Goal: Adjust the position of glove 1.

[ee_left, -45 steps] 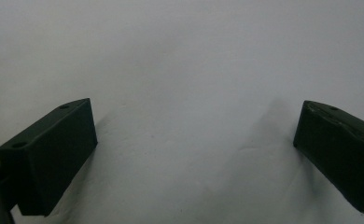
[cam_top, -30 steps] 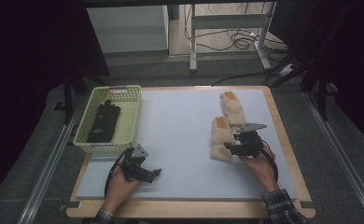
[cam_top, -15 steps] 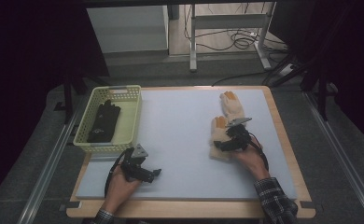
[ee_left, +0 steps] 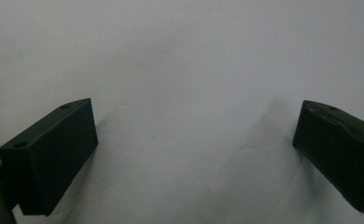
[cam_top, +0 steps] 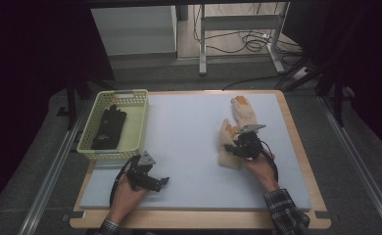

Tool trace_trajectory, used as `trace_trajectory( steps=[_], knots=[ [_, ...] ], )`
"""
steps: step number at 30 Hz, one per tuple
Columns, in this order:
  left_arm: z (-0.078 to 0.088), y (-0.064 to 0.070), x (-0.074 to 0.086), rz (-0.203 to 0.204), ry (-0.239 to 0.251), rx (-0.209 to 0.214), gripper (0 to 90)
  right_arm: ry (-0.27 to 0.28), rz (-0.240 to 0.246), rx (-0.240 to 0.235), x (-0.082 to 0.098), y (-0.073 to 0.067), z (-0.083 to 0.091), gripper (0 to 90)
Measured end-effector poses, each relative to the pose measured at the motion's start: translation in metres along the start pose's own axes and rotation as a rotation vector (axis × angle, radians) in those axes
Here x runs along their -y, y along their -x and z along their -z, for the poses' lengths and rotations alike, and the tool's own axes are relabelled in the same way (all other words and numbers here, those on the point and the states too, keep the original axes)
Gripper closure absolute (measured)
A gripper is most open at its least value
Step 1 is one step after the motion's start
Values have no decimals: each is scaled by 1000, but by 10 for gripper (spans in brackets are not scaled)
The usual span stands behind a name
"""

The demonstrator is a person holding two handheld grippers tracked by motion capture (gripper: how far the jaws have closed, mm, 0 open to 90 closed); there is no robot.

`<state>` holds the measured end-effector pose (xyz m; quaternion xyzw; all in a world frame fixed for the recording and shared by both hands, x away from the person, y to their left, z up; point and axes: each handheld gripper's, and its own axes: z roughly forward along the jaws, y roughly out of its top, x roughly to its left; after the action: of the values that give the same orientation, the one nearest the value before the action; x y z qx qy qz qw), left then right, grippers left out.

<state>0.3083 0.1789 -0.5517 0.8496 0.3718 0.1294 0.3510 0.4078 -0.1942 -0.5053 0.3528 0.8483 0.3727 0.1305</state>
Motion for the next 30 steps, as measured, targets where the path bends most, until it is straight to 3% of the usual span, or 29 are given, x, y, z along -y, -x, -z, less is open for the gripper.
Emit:
trace_trajectory(
  steps=[5, 8, 10, 13, 15, 17, 18, 20, 21, 24, 26, 30],
  knots=[
    [0, 0, 0, 0, 0, 0, 0, 23, 43, -15, -10, -18, 13, 689],
    [0, 0, 0, -3, 0, -1, 0, 42, 63, -64, -20, -41, 19, 689],
    [0, 0, 0, -3, 0, 0, 0, 46, 66, -82, -22, -47, 20, 688],
    [0, 0, 0, -1, 2, -1, 0, 45, 71, -134, -27, -67, 11, 675],
    [0, 0, 0, -1, 2, -1, 0, 35, 73, -140, -26, -71, 7, 670],
    [0, 0, 0, -3, 0, -1, 0, 4, 80, -144, -21, -80, -10, 639],
    [0, 0, 0, -3, 0, -1, 0, 4, 80, -144, -21, -80, -10, 639],
    [0, 0, 0, -2, 0, -1, 0, -18, 79, -140, -15, -86, -24, 474],
    [0, 0, 0, -2, 0, -1, 0, -18, 79, -140, -15, -86, -24, 474],
    [0, 0, 0, -2, 0, -1, 0, -14, 94, -151, -13, -90, -27, 352],
    [0, 0, 0, -3, 0, -1, 0, 13, 93, -158, -16, -88, -21, 319],
    [0, 0, 0, -3, 0, -1, 0, 35, 85, -142, -19, -80, -10, 343]
  ],
)
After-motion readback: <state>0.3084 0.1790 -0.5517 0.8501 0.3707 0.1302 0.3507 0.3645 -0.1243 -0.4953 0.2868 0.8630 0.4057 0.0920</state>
